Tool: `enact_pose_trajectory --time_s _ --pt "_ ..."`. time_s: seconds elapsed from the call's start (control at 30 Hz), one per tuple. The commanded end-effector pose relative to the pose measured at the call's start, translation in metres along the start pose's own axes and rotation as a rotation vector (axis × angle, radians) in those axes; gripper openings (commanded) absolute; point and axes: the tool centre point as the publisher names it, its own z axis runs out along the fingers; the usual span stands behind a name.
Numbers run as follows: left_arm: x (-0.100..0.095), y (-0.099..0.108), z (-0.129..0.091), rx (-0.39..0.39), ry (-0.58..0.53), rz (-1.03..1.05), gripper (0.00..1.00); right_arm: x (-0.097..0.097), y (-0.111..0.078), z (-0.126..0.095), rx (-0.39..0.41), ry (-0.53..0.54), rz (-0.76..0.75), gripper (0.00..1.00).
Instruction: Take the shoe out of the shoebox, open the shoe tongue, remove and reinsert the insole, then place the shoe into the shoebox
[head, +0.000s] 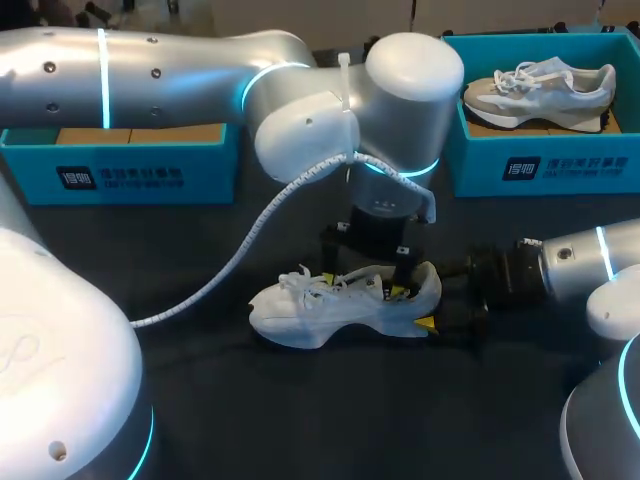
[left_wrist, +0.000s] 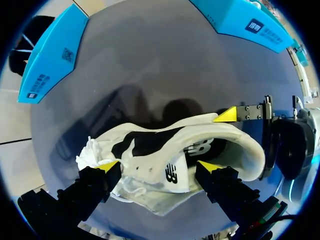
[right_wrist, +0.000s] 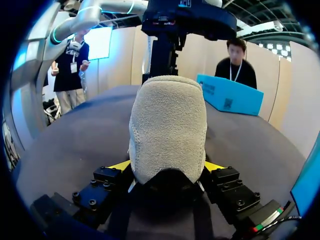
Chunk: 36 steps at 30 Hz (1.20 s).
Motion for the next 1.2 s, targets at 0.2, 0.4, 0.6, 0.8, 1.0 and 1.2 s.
enact_pose_trajectory --time_s 0.2,0.4,0.6,0.8,1.0,1.2 --pt "-0.013 -0.003 0.005 0.031 -0.051 -0.024 1.0 0.0 0.001 0.003 0.006 -0.002 0.001 0.0" --pt "-0.022 0.0 0.01 0.055 -0.095 -0.037 1.0 0.0 0.001 0.003 0.006 -0.002 0.001 0.0" --pt "-0.029 0.005 0.009 0.069 -0.121 -0.053 1.0 0.0 0.001 0.003 0.006 -0.002 0.001 0.0" --pt "-0.038 0.007 -0.004 0.067 -0.13 -0.099 1.0 0.0 0.001 0.003 0.006 -0.002 0.001 0.0" --pt "-0.047 0.01 -0.016 0.053 -0.126 -0.13 1.0 0.0 0.001 0.003 0.006 -0.002 0.001 0.0" --pt "-0.052 0.015 -0.027 -0.002 -0.088 -0.144 1.0 0.0 0.001 0.003 0.006 -0.002 0.001 0.0"
